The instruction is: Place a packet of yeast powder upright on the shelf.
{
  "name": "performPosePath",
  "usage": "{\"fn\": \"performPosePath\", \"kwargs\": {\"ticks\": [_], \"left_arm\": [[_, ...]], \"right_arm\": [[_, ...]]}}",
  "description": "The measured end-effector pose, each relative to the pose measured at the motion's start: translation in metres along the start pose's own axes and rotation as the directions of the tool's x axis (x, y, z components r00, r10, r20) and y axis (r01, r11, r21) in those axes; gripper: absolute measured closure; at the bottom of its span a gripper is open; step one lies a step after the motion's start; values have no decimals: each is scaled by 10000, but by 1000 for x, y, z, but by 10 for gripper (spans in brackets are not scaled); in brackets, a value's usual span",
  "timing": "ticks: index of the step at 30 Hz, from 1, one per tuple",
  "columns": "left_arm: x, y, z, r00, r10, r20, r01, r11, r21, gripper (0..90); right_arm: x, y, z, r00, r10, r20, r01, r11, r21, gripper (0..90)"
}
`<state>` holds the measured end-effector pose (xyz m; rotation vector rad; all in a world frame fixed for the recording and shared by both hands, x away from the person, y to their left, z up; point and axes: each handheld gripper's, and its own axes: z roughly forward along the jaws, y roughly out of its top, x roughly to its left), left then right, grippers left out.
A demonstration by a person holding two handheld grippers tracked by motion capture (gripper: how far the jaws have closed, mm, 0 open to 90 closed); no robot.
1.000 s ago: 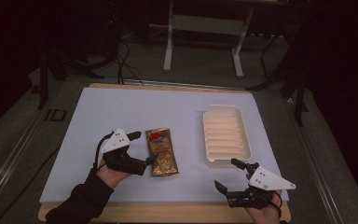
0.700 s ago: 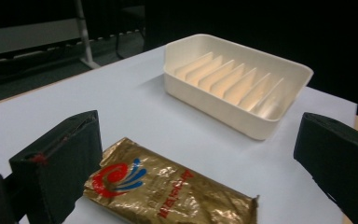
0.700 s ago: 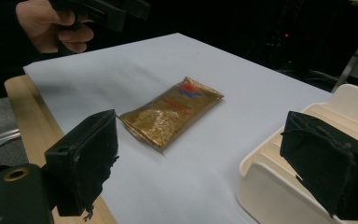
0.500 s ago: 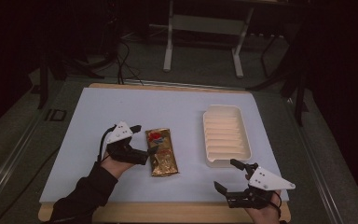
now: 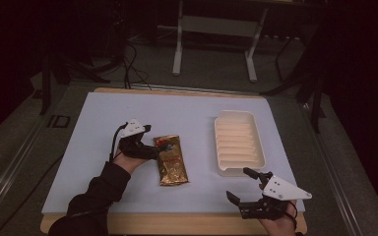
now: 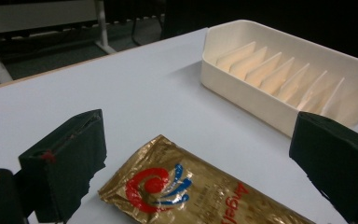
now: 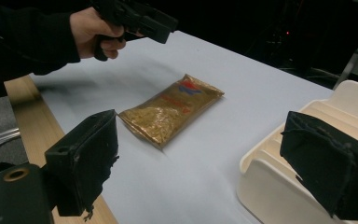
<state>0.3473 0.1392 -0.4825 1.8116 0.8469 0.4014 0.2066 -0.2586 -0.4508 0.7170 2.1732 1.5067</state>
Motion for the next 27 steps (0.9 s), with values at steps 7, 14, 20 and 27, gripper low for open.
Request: {"fn": "performPosePath", "kwargs": {"ticks": [7,14,20,27], "left_arm": [[13,-8,12,9997,-96,-227,103,9994,339,114],[27,-17,22,9990,-285,-340,307,9972,678,219],[34,-24,30,9975,-385,-586,444,9937,1031,257],[38,-28,41,9970,-309,-708,420,9861,1610,258]], "right_arm": [[0,-1,1,10000,-33,-13,33,10000,77,110],[-1,-2,2,10000,40,-15,-40,9999,114,110],[-1,-2,3,10000,41,-33,-41,9999,118,110],[-1,-3,3,10000,71,-59,-70,9999,155,110]]}}
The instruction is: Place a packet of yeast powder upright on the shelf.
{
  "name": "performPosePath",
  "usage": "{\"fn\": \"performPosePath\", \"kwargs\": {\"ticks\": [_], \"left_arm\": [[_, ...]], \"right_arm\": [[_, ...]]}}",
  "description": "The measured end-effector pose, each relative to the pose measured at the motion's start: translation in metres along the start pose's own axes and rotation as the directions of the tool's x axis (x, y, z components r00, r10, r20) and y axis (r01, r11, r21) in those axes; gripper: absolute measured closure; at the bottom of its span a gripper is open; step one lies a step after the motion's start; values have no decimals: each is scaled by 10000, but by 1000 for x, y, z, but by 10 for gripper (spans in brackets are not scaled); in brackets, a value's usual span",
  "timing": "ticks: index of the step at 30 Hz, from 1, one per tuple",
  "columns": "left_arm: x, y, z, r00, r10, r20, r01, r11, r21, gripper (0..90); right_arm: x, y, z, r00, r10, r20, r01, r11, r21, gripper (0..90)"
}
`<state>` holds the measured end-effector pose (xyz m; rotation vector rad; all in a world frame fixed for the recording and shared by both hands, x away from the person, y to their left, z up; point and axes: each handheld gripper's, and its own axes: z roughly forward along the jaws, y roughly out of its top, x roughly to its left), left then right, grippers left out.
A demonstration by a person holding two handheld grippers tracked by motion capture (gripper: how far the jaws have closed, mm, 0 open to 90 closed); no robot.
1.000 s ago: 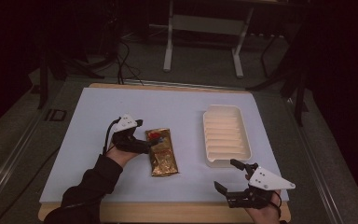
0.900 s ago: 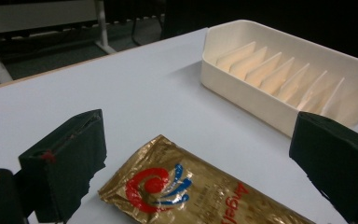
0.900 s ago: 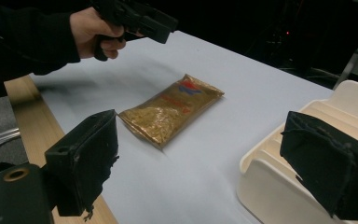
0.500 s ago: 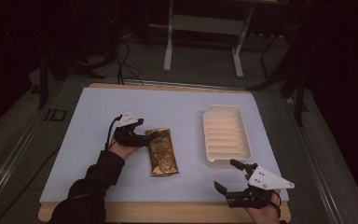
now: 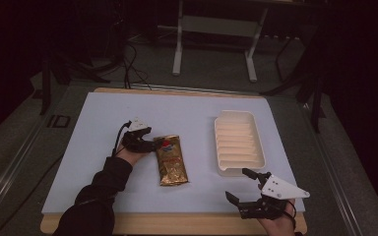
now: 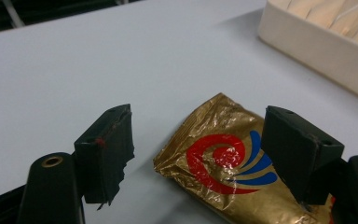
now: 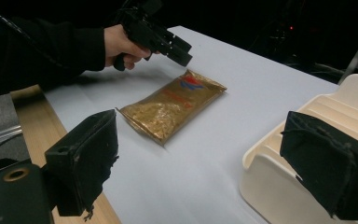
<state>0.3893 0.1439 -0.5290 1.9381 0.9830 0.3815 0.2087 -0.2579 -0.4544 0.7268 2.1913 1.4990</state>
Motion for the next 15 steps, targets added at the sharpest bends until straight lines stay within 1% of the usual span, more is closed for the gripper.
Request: {"fn": "performPosePath", "kwargs": {"ticks": [2,3,4,5,6,7,8,9,10,13,15], "left_arm": [[0,-1,4,9999,93,-122,-89,9996,261,263],[0,-1,7,9998,120,-135,-114,9990,431,282],[0,-2,9,9995,135,-276,-118,9981,608,284],[1,-3,10,9994,101,-327,-80,9978,656,286],[1,-4,12,9992,163,-359,-134,9969,774,300],[1,-4,12,9992,163,-359,-134,9969,774,302],[2,-5,15,9990,73,-443,-30,9954,958,302],[2,-6,16,9990,111,-433,-64,9943,1067,304],[2,-7,17,9983,209,-547,-146,9935,1126,309],[2,-10,21,9987,155,-492,-85,9903,1388,327],[3,-12,24,9993,-43,-381,102,9878,1555,335]], "right_arm": [[0,0,0,10000,28,-9,-28,10000,3,110],[0,0,0,10000,25,13,-25,10000,6,110],[0,0,0,10000,23,4,-23,10000,13,110],[0,0,0,10000,16,-2,-16,10000,16,110],[0,0,0,10000,16,2,-16,10000,16,110],[0,0,0,10000,25,-18,-25,10000,18,110],[-1,-1,0,10000,19,-15,-19,10000,25,110],[-1,-1,1,10000,24,-17,-24,10000,36,110],[-1,-1,1,10000,43,-38,-43,10000,68,110],[-1,-1,1,10000,37,-61,-37,10000,92,110],[-1,-1,1,10000,45,-58,-45,9999,95,110]]}}
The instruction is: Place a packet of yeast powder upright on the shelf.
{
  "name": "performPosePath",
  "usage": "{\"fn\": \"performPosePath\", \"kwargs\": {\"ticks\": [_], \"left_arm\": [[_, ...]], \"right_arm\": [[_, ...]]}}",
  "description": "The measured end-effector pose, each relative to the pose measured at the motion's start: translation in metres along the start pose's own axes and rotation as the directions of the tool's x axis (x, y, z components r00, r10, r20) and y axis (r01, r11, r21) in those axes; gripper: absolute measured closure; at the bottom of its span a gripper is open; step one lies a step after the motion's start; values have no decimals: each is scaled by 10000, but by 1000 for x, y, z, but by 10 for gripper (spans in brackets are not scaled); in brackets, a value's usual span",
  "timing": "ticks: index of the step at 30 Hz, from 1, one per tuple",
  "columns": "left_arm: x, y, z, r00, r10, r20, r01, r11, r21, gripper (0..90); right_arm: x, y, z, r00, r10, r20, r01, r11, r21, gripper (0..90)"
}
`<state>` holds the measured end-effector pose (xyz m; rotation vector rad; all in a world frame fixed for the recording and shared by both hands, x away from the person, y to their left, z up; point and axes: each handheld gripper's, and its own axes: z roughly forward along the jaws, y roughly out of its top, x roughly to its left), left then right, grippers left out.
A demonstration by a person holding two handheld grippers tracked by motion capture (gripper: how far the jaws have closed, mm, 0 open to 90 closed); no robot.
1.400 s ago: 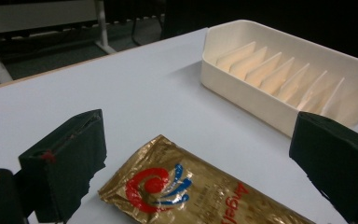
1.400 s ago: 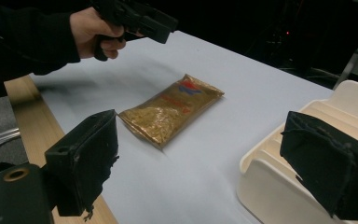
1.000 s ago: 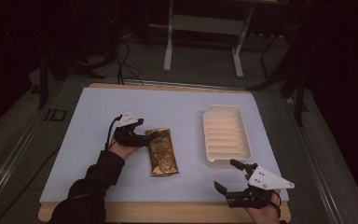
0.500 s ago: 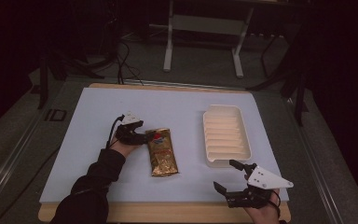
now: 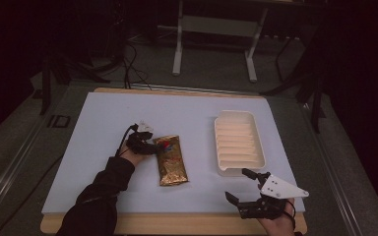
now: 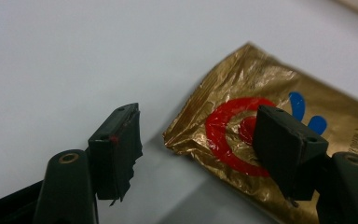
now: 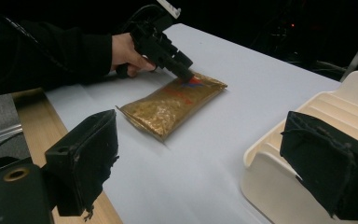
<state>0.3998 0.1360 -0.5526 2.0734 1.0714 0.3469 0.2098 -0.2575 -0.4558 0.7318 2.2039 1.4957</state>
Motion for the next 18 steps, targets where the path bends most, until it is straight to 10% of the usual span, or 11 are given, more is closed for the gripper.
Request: {"fn": "performPosePath", "kwargs": {"ticks": [18], "left_arm": [[-14,1,0,9958,868,-286,-858,9957,342,689]], "right_arm": [[1,1,0,10000,-20,-33,20,10000,-16,128]]}}
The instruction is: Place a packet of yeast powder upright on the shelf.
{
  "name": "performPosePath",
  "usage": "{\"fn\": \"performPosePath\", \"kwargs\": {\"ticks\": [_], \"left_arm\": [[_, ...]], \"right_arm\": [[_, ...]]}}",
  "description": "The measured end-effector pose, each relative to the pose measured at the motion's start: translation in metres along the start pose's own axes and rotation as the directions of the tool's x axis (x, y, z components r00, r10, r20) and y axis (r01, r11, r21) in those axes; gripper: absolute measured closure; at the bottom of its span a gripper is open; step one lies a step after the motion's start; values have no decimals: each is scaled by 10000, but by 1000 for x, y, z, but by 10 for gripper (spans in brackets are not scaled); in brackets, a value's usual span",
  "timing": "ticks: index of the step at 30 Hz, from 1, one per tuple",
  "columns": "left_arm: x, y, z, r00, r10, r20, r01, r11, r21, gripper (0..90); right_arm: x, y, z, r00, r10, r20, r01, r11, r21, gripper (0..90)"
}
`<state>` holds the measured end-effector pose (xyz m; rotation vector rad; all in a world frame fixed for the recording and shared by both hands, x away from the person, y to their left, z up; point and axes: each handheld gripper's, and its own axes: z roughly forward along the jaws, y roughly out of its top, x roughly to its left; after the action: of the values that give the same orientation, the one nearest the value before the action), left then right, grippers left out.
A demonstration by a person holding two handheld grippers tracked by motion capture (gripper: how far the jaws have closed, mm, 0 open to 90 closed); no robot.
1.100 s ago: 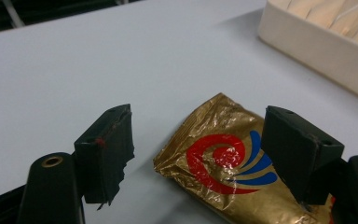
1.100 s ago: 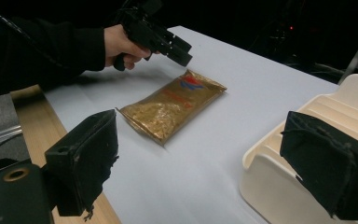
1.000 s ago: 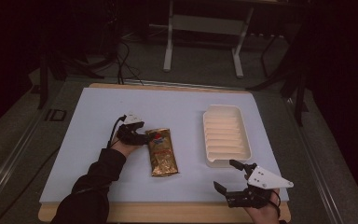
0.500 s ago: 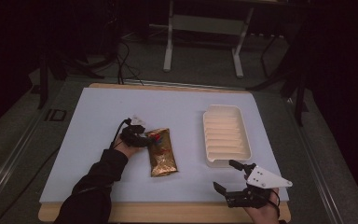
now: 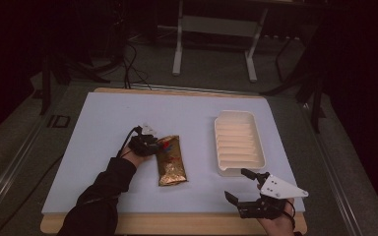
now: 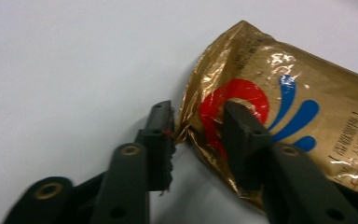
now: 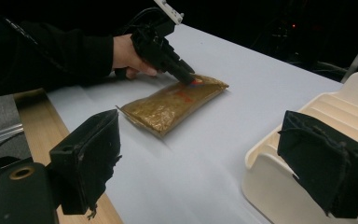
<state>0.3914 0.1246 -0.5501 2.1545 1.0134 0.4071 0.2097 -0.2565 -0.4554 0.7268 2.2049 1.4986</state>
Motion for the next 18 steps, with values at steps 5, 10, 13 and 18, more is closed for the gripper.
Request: {"fn": "performPosePath", "kwargs": {"ticks": [5,10,13,18], "left_arm": [[-4,1,2,10000,-79,51,79,10000,-40,817],[-8,4,2,9999,-9,-138,10,9999,110,889],[-9,4,2,9997,-54,-225,57,9999,104,891],[-12,9,-6,9996,-48,-294,41,9997,-223,893]], "right_arm": [[0,-1,1,10000,-26,-27,27,10000,62,130],[0,0,0,10000,1,-21,-1,10000,30,130],[-1,0,-1,10000,-1,39,1,10000,-13,130],[-1,0,-2,10000,9,81,-9,10000,-45,130]]}}
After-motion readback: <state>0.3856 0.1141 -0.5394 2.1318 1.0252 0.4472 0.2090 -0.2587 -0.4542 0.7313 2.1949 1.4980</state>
